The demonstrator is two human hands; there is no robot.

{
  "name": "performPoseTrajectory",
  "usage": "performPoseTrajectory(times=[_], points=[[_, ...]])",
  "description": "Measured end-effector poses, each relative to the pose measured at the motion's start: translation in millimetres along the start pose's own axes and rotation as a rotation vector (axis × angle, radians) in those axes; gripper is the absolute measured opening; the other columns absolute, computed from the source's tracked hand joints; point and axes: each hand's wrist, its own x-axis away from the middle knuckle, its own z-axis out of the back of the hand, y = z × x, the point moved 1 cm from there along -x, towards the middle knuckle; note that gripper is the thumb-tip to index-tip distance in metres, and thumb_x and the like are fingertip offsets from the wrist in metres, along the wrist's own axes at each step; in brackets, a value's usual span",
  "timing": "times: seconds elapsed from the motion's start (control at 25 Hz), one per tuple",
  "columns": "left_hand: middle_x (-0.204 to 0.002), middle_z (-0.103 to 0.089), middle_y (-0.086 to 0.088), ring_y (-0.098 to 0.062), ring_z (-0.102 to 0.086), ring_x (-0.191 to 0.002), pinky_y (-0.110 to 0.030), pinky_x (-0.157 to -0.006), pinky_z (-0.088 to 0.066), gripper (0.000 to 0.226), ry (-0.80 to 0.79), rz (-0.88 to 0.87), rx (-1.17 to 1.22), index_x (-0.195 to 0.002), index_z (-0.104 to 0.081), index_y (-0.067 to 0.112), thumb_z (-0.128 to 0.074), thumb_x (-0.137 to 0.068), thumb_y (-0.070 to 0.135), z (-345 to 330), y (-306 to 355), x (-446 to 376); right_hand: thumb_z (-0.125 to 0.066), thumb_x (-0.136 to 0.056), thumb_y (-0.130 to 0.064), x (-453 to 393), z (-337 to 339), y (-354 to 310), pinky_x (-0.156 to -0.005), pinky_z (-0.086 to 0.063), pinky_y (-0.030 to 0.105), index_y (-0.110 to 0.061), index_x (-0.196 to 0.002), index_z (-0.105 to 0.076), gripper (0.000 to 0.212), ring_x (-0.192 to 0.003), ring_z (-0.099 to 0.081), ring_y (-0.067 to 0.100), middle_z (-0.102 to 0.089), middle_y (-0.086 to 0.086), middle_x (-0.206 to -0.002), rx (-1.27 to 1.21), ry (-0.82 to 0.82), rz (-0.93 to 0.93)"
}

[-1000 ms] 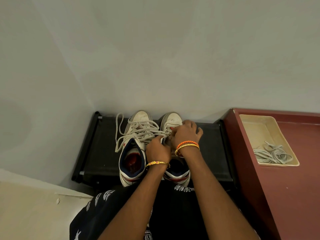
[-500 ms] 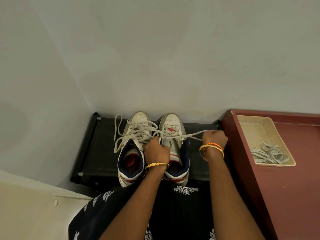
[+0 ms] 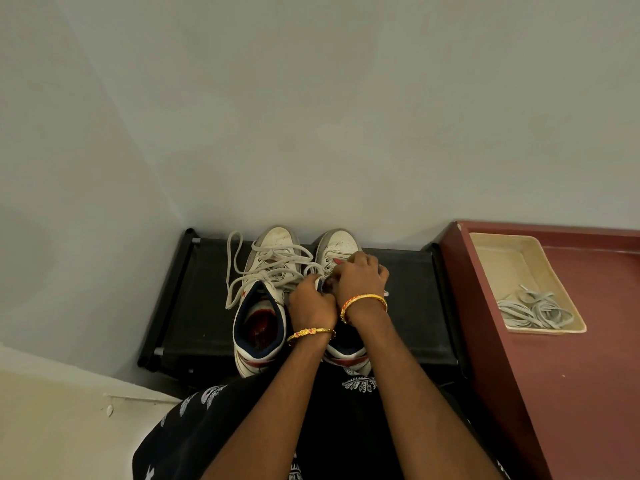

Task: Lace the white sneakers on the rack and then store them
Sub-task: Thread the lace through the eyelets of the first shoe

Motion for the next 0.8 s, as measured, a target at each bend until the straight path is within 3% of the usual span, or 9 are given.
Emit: performPoseTrajectory(times=[0.08, 0.24, 0.32, 0.4, 0.48, 0.56, 0.6, 0.68, 0.8], points=[[-0.089, -0.067, -0.020, -0.035, -0.059, -0.085, -0.028, -0.066, -0.036, 0.018, 0.024, 0.015, -0.007, -0.088, -0.065, -0.002, -0.049, -0.080, -0.006, -0.5, 1.2, 0.6, -0.058, -0.089, -0.027, 2.1, 6.4, 8.2, -0.110, -0.022, 0.046, -0.022, -0.111, -0.068, 0.025, -0.128, -0.033, 0.026, -0.036, 0.006, -0.135, -0.153, 0.057, -0.057], [-0.089, -0.065, -0.025, -0.040, -0.057, -0.085, -0.030, -0.065, -0.033, 0.013, 0.037, 0.022, -0.030, -0.085, -0.061, -0.007, -0.049, -0.081, -0.005, 0.7, 6.7, 4.2, -0.064, -0.084, -0.020, 2.2, 18.6, 49.9, -0.097, -0.041, 0.039, -0.016, -0.077, -0.067, 0.008, -0.104, -0.052, 0.025, -0.041, 0.009, -0.122, -0.657, 0.229, -0.316], [-0.089, -0.064, -0.026, -0.041, -0.057, -0.086, -0.030, -0.065, -0.033, 0.013, 0.043, 0.027, -0.024, -0.084, -0.061, -0.008, -0.048, -0.082, -0.006, 1.0, 7.1, 4.5, -0.061, -0.086, -0.016, 3.2, 23.5, 71.4, -0.076, -0.048, 0.032, -0.010, -0.070, -0.064, 0.017, -0.079, -0.058, 0.023, -0.058, 0.015, -0.108, -0.931, 0.258, -0.516], [-0.088, -0.064, -0.025, -0.041, -0.058, -0.085, -0.030, -0.064, -0.033, 0.012, 0.058, 0.056, -0.015, -0.078, -0.058, -0.004, -0.047, -0.082, -0.007, 2.0, 6.1, 3.4, -0.047, -0.094, -0.014, 3.4, 30.0, 95.2, -0.055, -0.048, 0.028, -0.004, -0.059, -0.061, 0.039, -0.058, -0.059, 0.019, -0.065, 0.016, -0.076, -1.363, 0.247, -0.744], [-0.089, -0.064, -0.025, -0.041, -0.058, -0.086, -0.031, -0.065, -0.035, 0.011, 0.057, 0.063, -0.021, -0.079, -0.058, -0.004, -0.047, -0.082, -0.006, 2.0, 5.5, 2.6, -0.039, -0.094, -0.007, 9.3, 31.4, 115.5, -0.057, -0.053, 0.027, -0.003, -0.065, -0.059, 0.035, -0.060, -0.064, 0.016, -0.064, 0.010, -0.072, -1.827, 0.280, -0.922], [-0.091, -0.064, -0.024, -0.040, -0.058, -0.087, -0.033, -0.067, -0.038, 0.013, 0.044, 0.052, -0.020, -0.084, -0.060, -0.006, -0.048, -0.083, -0.005, 0.8, 5.6, 2.4, -0.042, -0.092, -0.007, 14.6, 27.2, 123.6, -0.066, -0.053, 0.032, -0.008, -0.078, -0.052, 0.017, -0.068, -0.064, 0.018, -0.061, 0.006, -0.080, -2.003, 0.358, -1.025], [-0.091, -0.064, -0.024, -0.039, -0.058, -0.088, -0.033, -0.068, -0.039, 0.013, 0.036, 0.043, -0.020, -0.085, -0.061, -0.006, -0.048, -0.083, -0.005, 0.4, 5.7, 2.5, -0.046, -0.091, -0.009, 15.4, 24.5, 120.0, -0.062, -0.050, 0.032, -0.008, -0.078, -0.050, 0.014, -0.063, -0.059, 0.016, -0.057, 0.005, -0.076, -1.984, 0.374, -1.032], [-0.090, -0.064, -0.023, -0.038, -0.058, -0.086, -0.032, -0.068, -0.037, 0.013, 0.019, 0.027, -0.026, -0.084, -0.061, -0.005, -0.048, -0.083, -0.005, 0.2, 5.1, 2.7, -0.053, -0.088, -0.010, 11.4, 21.3, 103.5, -0.053, -0.041, 0.028, -0.007, -0.079, -0.052, 0.010, -0.053, -0.046, 0.016, -0.048, 0.003, -0.065, -1.669, 0.390, -0.918], [-0.088, -0.064, -0.022, -0.036, -0.057, -0.084, -0.029, -0.067, -0.035, 0.013, 0.004, 0.007, -0.029, -0.084, -0.060, -0.005, -0.048, -0.083, -0.005, 1.1, 3.0, 2.0, -0.063, -0.084, -0.018, 4.0, 21.2, 62.3, -0.063, -0.046, 0.028, -0.008, -0.086, -0.065, 0.010, -0.073, -0.058, 0.024, -0.061, 0.007, -0.076, -0.991, 0.295, -0.397]])
